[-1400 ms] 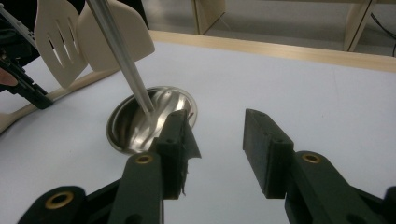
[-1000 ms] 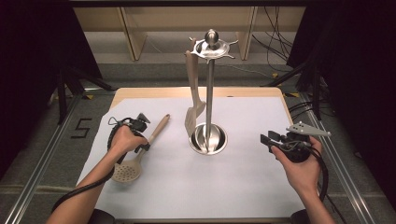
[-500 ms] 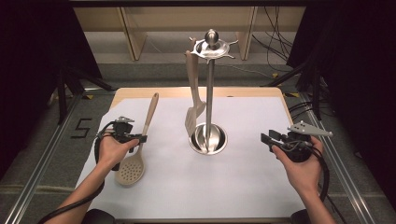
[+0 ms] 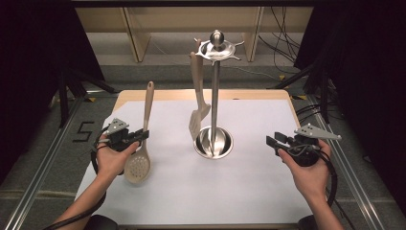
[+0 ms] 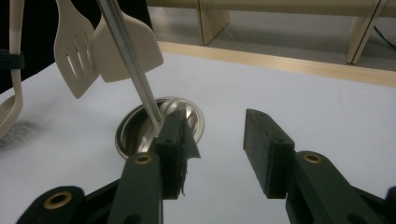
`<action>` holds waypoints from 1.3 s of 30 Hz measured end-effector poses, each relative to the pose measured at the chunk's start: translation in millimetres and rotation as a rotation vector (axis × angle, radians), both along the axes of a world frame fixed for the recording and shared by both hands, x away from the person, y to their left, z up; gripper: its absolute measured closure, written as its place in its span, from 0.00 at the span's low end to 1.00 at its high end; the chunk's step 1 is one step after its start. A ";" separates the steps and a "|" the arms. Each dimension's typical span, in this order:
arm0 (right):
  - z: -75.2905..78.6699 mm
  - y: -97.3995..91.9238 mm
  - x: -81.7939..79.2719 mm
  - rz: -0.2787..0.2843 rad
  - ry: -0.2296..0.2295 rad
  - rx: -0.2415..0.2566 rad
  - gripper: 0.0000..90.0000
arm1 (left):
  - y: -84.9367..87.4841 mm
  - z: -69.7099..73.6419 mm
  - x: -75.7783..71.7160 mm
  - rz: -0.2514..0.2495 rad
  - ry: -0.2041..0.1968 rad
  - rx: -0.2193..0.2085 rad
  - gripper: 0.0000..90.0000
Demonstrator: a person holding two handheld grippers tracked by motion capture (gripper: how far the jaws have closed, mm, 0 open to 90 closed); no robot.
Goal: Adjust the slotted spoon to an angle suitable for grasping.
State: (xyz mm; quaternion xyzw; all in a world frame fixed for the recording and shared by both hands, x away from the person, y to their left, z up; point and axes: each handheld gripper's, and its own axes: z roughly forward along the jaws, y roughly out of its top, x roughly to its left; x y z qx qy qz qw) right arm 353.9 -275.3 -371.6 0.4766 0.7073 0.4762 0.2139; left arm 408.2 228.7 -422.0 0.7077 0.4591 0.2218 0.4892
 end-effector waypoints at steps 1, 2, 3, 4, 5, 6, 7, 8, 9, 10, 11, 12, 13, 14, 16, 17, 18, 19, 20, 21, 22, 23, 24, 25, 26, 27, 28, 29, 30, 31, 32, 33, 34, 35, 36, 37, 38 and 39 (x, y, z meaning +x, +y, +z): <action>0.1 -0.8 0.7 0.013 -0.013 -0.004 0.67 | -1.2 1.6 -1.3 -0.002 -0.011 -0.005 0.87; 0.8 -1.3 0.8 0.019 -0.021 -0.015 0.67 | -2.1 3.3 -2.3 -0.012 -0.020 -0.003 0.87; 1.6 0.1 0.0 0.014 -0.016 -0.003 0.67 | -3.6 4.6 -3.6 -0.014 -0.031 -0.003 0.87; 1.7 1.5 -0.5 0.019 -0.006 0.008 0.67 | -4.9 5.8 -4.5 -0.019 -0.037 -0.004 0.87; 1.7 0.2 1.0 0.027 -0.029 -0.016 0.67 | -6.3 7.1 -5.5 -0.021 -0.036 -0.003 0.87; 2.3 1.0 0.6 0.023 -0.029 -0.012 0.67 | -7.3 7.8 -6.2 -0.026 -0.044 -0.009 0.87; 3.3 2.4 -0.8 0.019 -0.014 0.000 0.67 | -8.6 9.3 -7.6 -0.020 -0.044 -0.006 0.87; 3.6 3.6 -1.6 0.013 -0.004 0.006 0.67 | -9.6 10.2 -8.1 -0.030 -0.048 -0.017 0.87; 3.7 3.2 -0.6 0.022 -0.017 -0.004 0.67 | -10.4 11.6 -9.6 -0.029 -0.054 -0.017 0.87; 3.5 2.9 0.6 0.035 -0.028 -0.008 0.67 | -11.1 12.9 -10.5 -0.033 -0.062 -0.020 0.87; 3.9 3.4 0.2 0.034 -0.023 -0.007 0.67 | -12.2 14.2 -11.6 -0.035 -0.068 -0.027 0.87; 4.0 3.7 0.3 0.035 -0.025 -0.005 0.67 | -12.7 15.7 -13.2 -0.035 -0.073 -0.024 0.87; 3.5 3.6 1.0 0.038 -0.037 -0.014 0.67 | -13.3 17.1 -14.2 -0.040 -0.076 -0.024 0.87; 3.8 5.3 -0.1 0.028 -0.026 0.001 0.67 | -14.3 18.0 -15.4 -0.041 -0.080 -0.028 0.87; 4.3 5.4 0.6 0.037 -0.034 -0.003 0.67 | -16.3 19.1 -18.2 -0.043 -0.095 -0.024 0.87; 5.2 6.6 -0.2 0.035 -0.021 0.009 0.67 | -17.3 19.4 -19.5 -0.045 -0.096 -0.026 0.87; 5.6 7.0 -0.3 0.035 -0.020 0.007 0.67 | -18.0 19.6 -20.4 -0.047 -0.102 -0.027 0.87; 5.8 8.1 -0.6 0.033 -0.018 0.013 0.67 | -18.8 20.0 -21.1 -0.051 -0.100 -0.030 0.87; 6.0 7.2 0.4 0.041 -0.032 -0.007 0.67 | -19.8 20.4 -21.8 -0.052 -0.103 -0.036 0.87; 6.5 7.2 0.6 0.048 -0.044 -0.008 0.67 | -20.3 20.9 -22.5 -0.055 -0.108 -0.037 0.87; 7.4 7.8 0.1 0.045 -0.040 -0.012 0.67 | -20.9 21.8 -23.4 -0.057 -0.109 -0.036 0.87; 7.9 8.6 -0.3 0.046 -0.043 -0.016 0.67 | -21.9 22.3 -23.9 -0.059 -0.113 -0.044 0.87; 8.6 11.2 -2.0 0.039 -0.031 0.013 0.67 | -22.5 22.9 -24.6 -0.063 -0.120 -0.049 0.87; 9.4 11.3 -2.0 0.048 -0.040 0.005 0.67 | -23.4 24.3 -26.0 -0.064 -0.118 -0.050 0.87; 10.6 12.4 -3.0 0.047 -0.034 0.010 0.67 | -24.3 25.5 -27.1 -0.069 -0.125 -0.052 0.87; 11.1 12.1 -2.2 0.057 -0.053 -0.006 0.67 | -25.4 26.9 -28.0 -0.077 -0.130 -0.052 0.87; 12.1 14.3 -4.2 0.053 -0.036 0.010 0.67 | -26.9 28.5 -29.4 -0.079 -0.133 -0.054 0.87; 12.7 14.9 -4.5 0.055 -0.038 0.008 0.67 | -28.2 30.0 -30.3 -0.084 -0.143 -0.059 0.87; 13.6 15.1 -4.3 0.062 -0.043 -0.001 0.67 | -29.5 32.2 -31.8 -0.084 -0.144 -0.057 0.87; 14.1 17.2 -5.5 0.052 -0.035 0.009 0.67 | -30.9 34.2 -32.8 -0.089 -0.150 -0.060 0.87; 14.6 17.3 -5.4 0.070 -0.037 0.004 0.67 | -32.8 36.1 -33.8 -0.093 -0.156 -0.068 0.87; 14.3 17.5 -4.4 0.076 -0.050 -0.003 0.67 | -34.5 38.3 -35.2 -0.099 -0.159 -0.065 0.87; 14.8 18.9 -4.8 0.080 -0.042 0.008 0.67 | -36.8 40.0 -36.6 -0.105 -0.165 -0.069 0.87; 14.8 18.2 -3.0 0.090 -0.061 -0.009 0.67 | -39.1 41.6 -38.1 -0.111 -0.169 -0.068 0.87; 15.6 19.2 -3.3 0.086 -0.051 0.001 0.67 | -41.4 43.0 -39.6 -0.117 -0.174 -0.068 0.87; 16.2 20.3 -4.0 0.083 -0.035 0.012 0.67 | -43.9 44.1 -41.0 -0.122 -0.180 -0.076 0.87; 16.3 19.0 -2.3 0.090 -0.055 -0.004 0.67 | -45.4 45.5 -42.4 -0.132 -0.181 -0.072 0.87; 16.1 19.1 -2.2 0.086 -0.062 -0.004 0.67 | -47.5 46.4 -43.6 -0.137 -0.188 -0.079 0.87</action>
